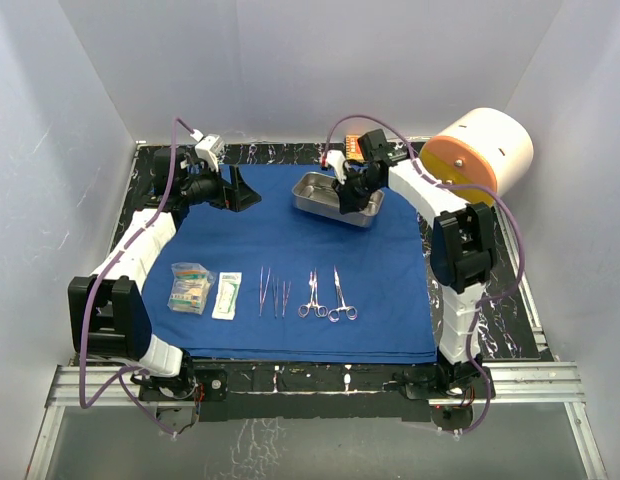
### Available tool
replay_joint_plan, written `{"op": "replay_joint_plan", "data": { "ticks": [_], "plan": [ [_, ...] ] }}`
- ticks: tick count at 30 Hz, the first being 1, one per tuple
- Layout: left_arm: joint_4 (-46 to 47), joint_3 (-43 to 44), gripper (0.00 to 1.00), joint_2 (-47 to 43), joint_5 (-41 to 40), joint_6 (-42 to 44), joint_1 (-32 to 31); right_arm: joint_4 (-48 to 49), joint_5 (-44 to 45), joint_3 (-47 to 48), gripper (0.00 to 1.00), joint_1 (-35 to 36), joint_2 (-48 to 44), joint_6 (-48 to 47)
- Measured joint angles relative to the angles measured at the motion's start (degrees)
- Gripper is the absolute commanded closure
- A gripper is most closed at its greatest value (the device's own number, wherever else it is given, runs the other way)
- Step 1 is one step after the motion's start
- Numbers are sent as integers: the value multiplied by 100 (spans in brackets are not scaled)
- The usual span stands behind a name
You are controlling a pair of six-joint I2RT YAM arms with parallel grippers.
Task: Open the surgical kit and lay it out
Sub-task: Adjust the container in the surgical kit.
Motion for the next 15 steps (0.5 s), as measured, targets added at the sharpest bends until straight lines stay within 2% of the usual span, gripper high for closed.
{"op": "replay_joint_plan", "data": {
  "ticks": [4,15],
  "plan": [
    [37,0,9,0,15,-46,0,678,332,-1025,100,76,-527,42],
    [85,-70,9,-26,20,-92,0,2164,1480,-2157,100,662,-638,227]
  ]
}}
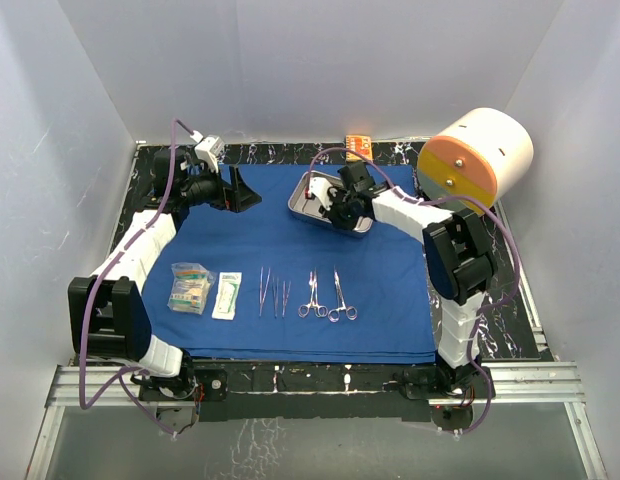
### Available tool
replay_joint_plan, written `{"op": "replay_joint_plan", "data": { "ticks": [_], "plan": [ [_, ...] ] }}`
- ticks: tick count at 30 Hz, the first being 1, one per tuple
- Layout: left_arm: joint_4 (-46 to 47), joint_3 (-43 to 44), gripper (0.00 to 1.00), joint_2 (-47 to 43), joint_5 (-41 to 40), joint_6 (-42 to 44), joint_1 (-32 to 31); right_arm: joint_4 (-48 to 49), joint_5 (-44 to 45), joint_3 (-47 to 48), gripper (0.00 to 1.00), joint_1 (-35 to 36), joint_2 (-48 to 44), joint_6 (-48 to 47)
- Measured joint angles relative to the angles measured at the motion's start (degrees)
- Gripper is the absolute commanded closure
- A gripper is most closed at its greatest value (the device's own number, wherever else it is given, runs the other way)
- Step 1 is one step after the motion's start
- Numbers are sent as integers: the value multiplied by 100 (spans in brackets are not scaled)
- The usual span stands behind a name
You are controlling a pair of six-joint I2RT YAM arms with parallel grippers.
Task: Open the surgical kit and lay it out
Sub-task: Adjust the container in the surgical kit.
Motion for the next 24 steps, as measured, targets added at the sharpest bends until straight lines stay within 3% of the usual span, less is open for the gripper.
{"op": "replay_joint_plan", "data": {
  "ticks": [3,9,13,22,24],
  "plan": [
    [2,-11,9,-7,0,2,0,254,284,-170,98,146,0,94],
    [2,-15,9,-24,0,2,0,334,356,-175,73,184,-11,295],
    [2,-17,9,-26,-2,0,0,168,295,-90,63,164,-11,457],
    [46,-37,9,-26,0,-15,0,-85,-636,1215,48,-304,87,1172],
    [59,-50,9,-26,0,-20,0,-46,-739,1521,37,-393,256,1314]
  ]
}}
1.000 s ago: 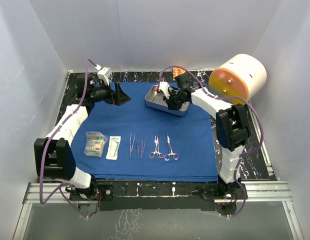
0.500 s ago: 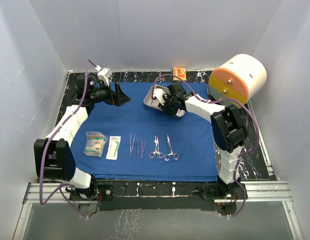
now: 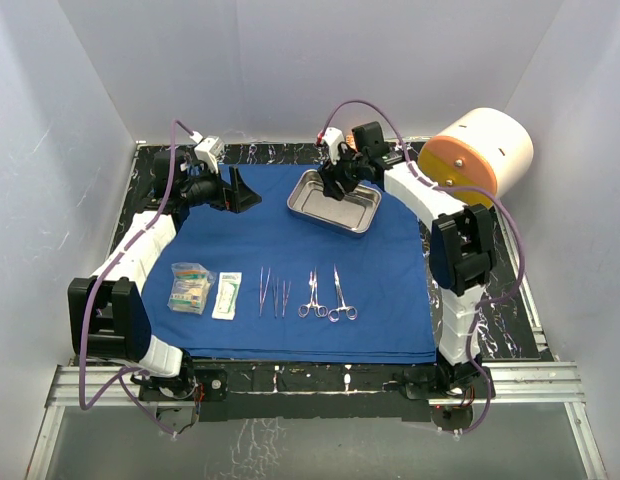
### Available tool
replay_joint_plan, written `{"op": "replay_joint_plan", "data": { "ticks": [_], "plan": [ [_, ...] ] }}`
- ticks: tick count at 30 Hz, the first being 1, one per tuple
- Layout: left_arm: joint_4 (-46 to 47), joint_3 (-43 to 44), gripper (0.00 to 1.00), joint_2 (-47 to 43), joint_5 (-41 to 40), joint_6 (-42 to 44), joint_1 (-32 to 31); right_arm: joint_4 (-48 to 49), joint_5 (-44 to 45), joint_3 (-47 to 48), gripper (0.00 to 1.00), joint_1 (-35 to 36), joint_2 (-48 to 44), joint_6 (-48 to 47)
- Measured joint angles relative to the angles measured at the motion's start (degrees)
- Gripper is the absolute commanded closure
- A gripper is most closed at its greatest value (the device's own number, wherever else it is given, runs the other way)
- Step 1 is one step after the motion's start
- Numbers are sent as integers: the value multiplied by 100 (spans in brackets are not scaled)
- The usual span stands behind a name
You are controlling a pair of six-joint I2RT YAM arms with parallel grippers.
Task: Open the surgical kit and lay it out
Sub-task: Adjust the container in the surgical kit.
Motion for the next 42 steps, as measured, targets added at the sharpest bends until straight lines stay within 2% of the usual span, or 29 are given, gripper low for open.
{"op": "replay_joint_plan", "data": {
  "ticks": [2,6,17,42],
  "plan": [
    [22,-33,9,-2,0,-11,2,42,9,212,30,-70,201,151],
    [28,-57,9,-4,0,-42,4,179,173,409,25,-120,656,361],
    [50,-63,8,-20,2,-87,4,459,820,409,21,-144,1231,684],
    [107,-162,8,-22,-2,-105,4,1097,975,-11,16,-326,1325,1080]
  ]
}}
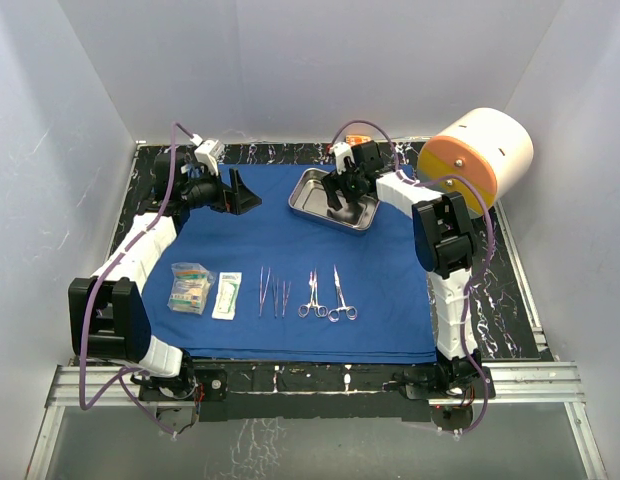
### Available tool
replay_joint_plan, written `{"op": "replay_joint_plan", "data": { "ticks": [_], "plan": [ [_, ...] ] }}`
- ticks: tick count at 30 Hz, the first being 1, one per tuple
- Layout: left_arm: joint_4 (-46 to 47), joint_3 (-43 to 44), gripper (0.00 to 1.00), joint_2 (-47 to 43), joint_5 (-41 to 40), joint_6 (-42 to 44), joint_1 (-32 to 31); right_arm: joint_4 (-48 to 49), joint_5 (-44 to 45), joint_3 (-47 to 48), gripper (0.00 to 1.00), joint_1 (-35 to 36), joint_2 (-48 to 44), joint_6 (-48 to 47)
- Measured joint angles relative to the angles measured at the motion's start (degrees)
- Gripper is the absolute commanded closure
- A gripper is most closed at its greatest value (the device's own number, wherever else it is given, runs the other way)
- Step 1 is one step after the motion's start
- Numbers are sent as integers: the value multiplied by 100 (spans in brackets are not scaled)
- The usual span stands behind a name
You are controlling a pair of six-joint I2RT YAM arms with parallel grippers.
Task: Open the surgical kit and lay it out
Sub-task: Adjust the container in the surgical kit.
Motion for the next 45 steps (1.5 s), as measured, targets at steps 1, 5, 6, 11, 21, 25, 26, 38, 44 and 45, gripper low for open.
{"op": "replay_joint_plan", "data": {
  "ticks": [1,5,6,11,21,25,26,38,44,45],
  "plan": [
    [9,0,8,0,-2,-2,0,24,-2,0,15,-7,24,28],
    [48,0,8,0,-4,-26,0,184,-57,0,13,-68,116,162],
    [55,0,8,0,-2,-31,0,223,-120,0,12,-96,125,203],
    [90,-35,8,0,-2,-39,0,343,-422,0,13,-258,157,422],
    [92,-68,8,0,-2,-39,0,380,-1427,-98,29,-457,170,619],
    [92,-79,8,0,0,-39,0,310,-1827,-105,30,-485,170,627],
    [94,-79,8,0,0,-39,0,293,-1908,-111,30,-485,168,625],
    [96,-85,8,0,0,-39,0,1010,-1427,-1117,20,-476,-584,859],
    [96,-87,8,0,0,-39,0,1331,-1117,-1130,20,-479,-608,960],
    [96,-87,8,0,0,-39,0,1346,-1088,-1130,20,-479,-608,973]
  ]
}}
